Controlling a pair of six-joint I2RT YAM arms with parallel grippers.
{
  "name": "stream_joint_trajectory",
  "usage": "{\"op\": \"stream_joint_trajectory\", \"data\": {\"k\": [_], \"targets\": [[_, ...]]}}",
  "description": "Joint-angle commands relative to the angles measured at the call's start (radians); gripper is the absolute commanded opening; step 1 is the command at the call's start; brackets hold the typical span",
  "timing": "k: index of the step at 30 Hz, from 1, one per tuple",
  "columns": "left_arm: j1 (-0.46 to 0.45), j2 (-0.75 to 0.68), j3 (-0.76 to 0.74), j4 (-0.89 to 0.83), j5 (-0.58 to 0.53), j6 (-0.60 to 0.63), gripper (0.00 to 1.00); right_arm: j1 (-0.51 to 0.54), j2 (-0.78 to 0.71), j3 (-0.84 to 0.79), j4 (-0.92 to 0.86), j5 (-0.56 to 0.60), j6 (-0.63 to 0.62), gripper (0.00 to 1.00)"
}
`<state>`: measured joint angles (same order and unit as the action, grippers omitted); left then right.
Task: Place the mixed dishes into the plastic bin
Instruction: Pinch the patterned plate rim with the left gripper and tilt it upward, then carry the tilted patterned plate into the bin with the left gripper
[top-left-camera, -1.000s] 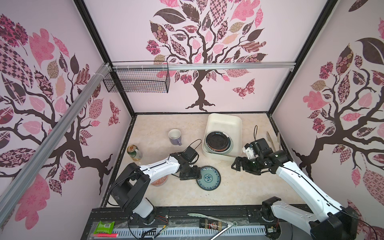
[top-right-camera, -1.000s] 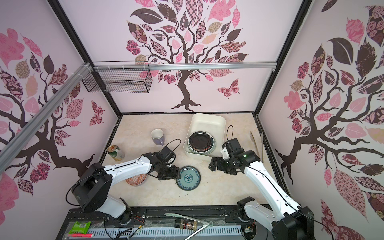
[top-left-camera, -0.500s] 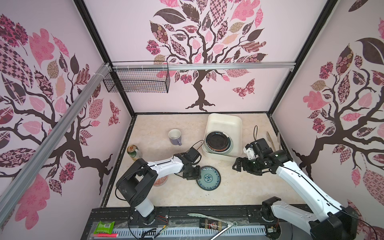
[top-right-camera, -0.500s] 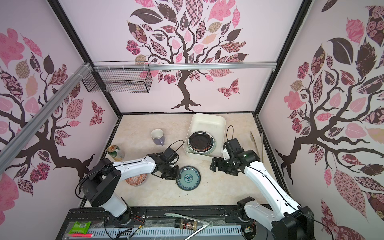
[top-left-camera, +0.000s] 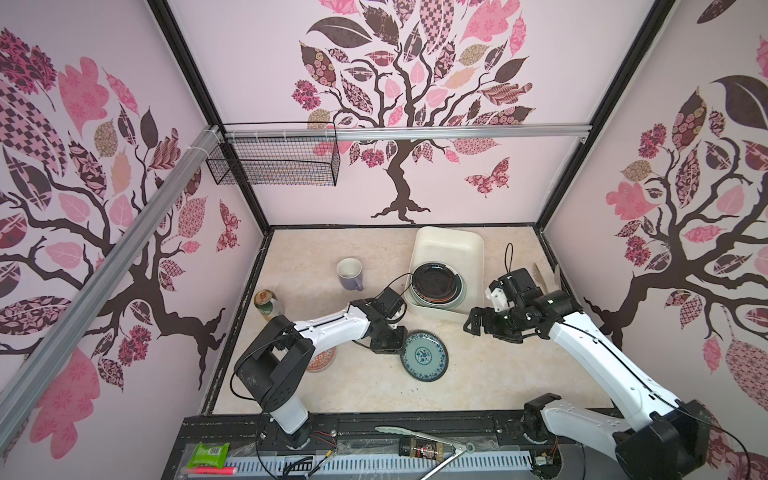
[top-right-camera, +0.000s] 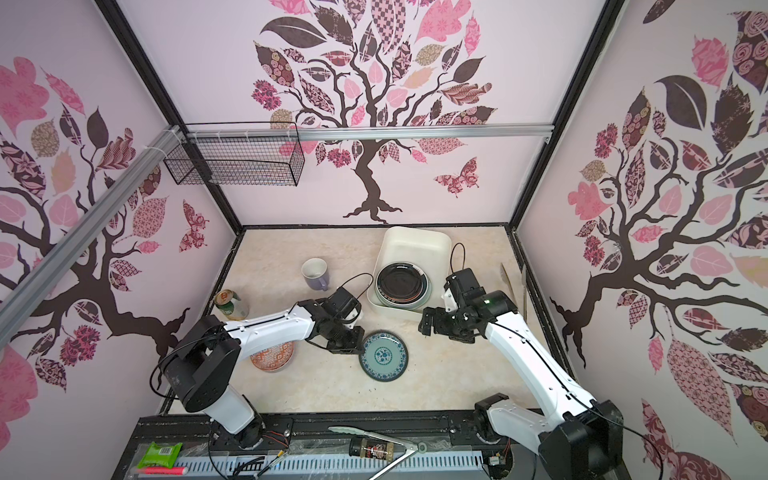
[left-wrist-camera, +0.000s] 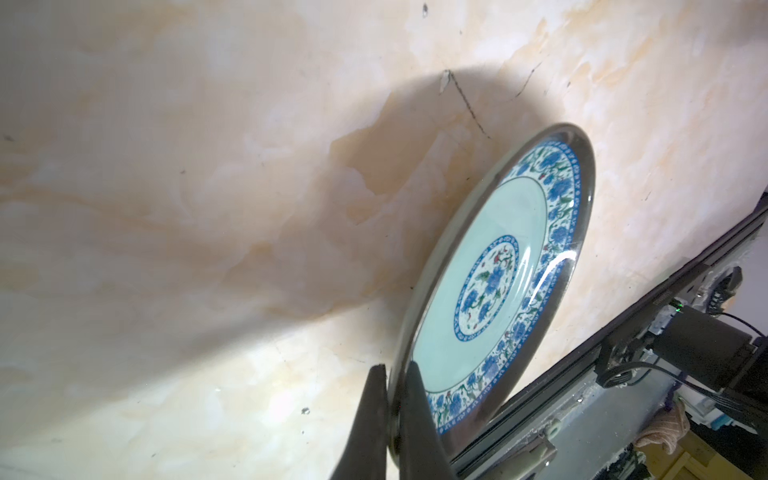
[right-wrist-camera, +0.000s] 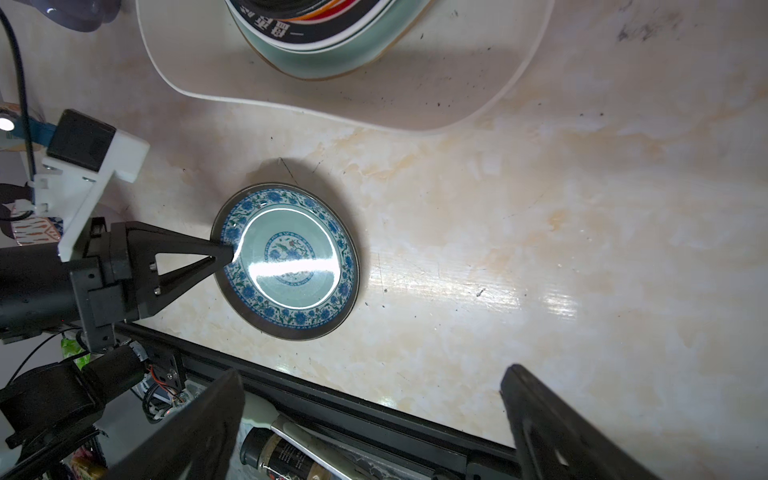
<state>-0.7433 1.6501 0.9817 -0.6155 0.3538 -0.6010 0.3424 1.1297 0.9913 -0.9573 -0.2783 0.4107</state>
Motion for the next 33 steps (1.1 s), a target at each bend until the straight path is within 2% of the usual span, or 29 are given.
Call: {"op": "stream_joint_trajectory", "data": {"k": [1, 9, 16, 23, 33], "targets": [[-0.002, -0.036, 0.064, -0.155, -0.074, 0.051, 0.0, 0.003, 0.032, 0.07, -0.006, -0.006, -0.014, 1.0], [0.012, -0.105, 0.264, -0.339, -0.126, 0.115, 0.0, 0.003, 0.048, 0.122, -0.015, 0.013, -0.015, 0.99], [0.067, -0.103, 0.407, -0.406, -0.131, 0.154, 0.0, 0.003, 0.047, 0.162, -0.013, 0.041, -0.013, 1.0], [0.132, -0.035, 0.545, -0.458, -0.133, 0.198, 0.0, 0.001, 0.074, 0.214, -0.009, 0.06, -0.04, 1.0], [0.142, 0.144, 0.777, -0.505, -0.135, 0.229, 0.0, -0.055, 0.135, 0.262, 0.02, 0.025, -0.091, 1.0]]}}
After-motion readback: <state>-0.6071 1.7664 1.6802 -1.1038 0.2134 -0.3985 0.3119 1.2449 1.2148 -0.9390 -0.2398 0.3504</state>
